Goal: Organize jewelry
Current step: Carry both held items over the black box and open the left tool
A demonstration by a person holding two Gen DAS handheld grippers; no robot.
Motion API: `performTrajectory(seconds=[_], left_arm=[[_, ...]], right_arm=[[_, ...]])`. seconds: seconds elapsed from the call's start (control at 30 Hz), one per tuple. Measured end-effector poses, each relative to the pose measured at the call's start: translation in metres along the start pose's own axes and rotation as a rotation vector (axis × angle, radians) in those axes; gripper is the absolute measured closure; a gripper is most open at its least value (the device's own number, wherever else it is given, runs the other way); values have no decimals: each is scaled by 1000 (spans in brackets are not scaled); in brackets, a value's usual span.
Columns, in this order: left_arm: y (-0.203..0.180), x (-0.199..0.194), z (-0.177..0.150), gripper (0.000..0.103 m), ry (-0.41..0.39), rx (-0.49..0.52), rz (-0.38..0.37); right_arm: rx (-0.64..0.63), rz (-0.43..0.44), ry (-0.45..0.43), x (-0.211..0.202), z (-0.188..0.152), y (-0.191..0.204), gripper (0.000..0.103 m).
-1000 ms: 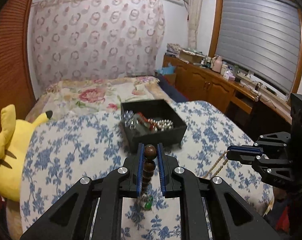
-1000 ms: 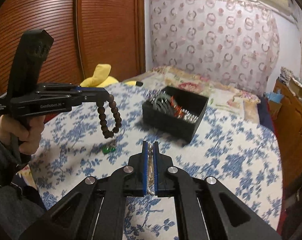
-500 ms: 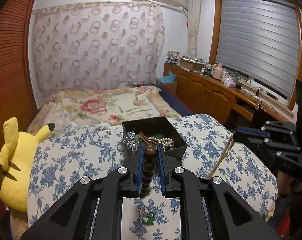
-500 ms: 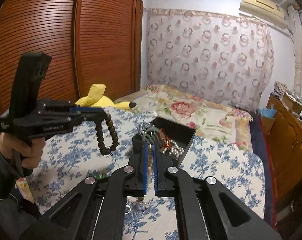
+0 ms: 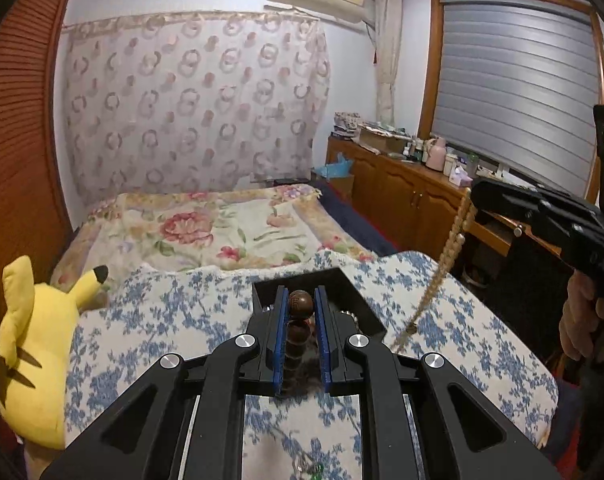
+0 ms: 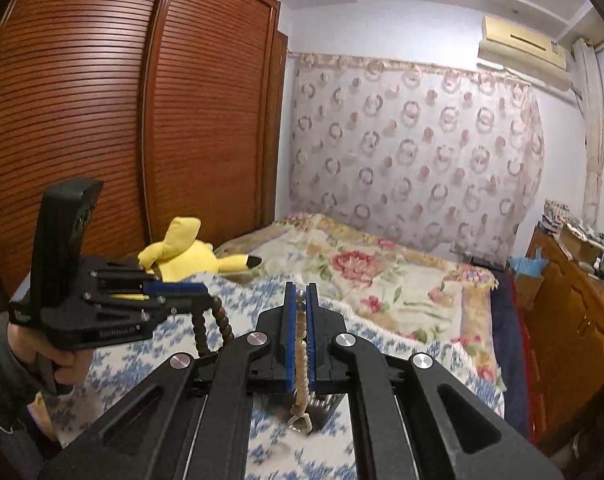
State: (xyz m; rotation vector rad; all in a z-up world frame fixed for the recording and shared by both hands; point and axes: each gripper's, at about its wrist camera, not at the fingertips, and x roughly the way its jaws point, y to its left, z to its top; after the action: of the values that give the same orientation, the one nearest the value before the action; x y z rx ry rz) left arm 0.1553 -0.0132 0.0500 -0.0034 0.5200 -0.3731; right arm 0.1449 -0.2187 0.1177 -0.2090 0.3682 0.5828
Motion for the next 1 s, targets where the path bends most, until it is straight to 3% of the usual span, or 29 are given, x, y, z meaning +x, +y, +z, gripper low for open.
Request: performTrajectory(seconds=[0.27,0.43,0.67,1.0], left_arm=[[7,23,24,91,-2,-1,-4],[10,43,35,91,8,-1,-5],[10,78,43,91,40,5,-2],[12,119,34,91,102,-8,-16]], right_arm=[[-26,-3,-31,27,33,-18,98],[-30,-2,-23,47,36,-29,98],[-1,3,21,78,22,-46,98],[52,21,161,124,-29,-59,97]])
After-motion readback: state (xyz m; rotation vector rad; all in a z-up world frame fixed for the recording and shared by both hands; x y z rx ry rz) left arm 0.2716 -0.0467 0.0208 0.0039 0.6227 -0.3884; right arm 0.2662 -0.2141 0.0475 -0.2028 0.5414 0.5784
